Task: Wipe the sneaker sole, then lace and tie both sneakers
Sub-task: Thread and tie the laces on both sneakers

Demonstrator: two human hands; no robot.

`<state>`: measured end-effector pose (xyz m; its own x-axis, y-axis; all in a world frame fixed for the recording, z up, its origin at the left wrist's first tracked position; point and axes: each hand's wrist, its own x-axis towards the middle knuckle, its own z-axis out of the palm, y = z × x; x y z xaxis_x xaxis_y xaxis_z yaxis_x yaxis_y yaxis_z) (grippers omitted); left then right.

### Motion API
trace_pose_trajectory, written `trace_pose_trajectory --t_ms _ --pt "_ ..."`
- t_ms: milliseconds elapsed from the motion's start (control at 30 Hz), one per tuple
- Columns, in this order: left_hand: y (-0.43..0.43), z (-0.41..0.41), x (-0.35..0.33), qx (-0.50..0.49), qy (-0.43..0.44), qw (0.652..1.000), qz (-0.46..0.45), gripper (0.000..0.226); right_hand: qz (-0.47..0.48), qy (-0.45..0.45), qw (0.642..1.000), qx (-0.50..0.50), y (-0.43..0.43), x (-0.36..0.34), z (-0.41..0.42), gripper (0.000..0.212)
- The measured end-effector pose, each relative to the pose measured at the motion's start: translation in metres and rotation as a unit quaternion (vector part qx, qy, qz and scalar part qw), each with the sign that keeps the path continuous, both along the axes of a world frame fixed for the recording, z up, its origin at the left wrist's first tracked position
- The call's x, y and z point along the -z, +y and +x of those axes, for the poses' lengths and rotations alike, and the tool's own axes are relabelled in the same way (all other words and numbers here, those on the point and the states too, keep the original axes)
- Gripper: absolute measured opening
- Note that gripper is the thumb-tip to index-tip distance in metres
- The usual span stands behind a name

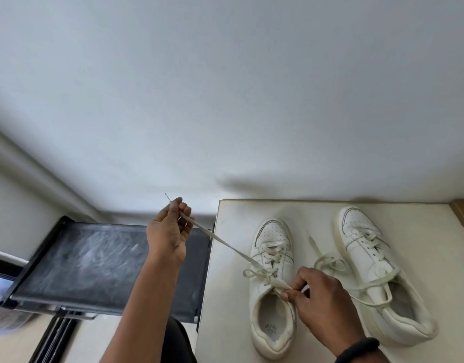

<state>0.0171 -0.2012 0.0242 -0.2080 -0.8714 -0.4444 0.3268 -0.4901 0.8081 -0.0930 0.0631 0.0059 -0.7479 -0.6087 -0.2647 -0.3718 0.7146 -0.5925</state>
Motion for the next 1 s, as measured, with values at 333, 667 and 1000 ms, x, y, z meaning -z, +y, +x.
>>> trace_pose_trajectory --t_ms 333,667,1000 --pt "0.119 -0.006 -0.007 0.483 -0.341 0.734 -0.332 0.018 0.022 -0.005 1.0 -0.015 0.006 -0.007 -0.011 0.029" --pt "0.099 -0.003 0.002 0.476 -0.417 0.649 -0.422 0.017 -0.044 0.068 0.994 -0.075 0.0 -0.004 0.002 0.028" --pt "0.087 0.002 -0.011 0.489 -0.386 0.683 -0.382 0.031 -0.165 0.11 0.976 -0.091 -0.016 0.02 0.014 0.019"
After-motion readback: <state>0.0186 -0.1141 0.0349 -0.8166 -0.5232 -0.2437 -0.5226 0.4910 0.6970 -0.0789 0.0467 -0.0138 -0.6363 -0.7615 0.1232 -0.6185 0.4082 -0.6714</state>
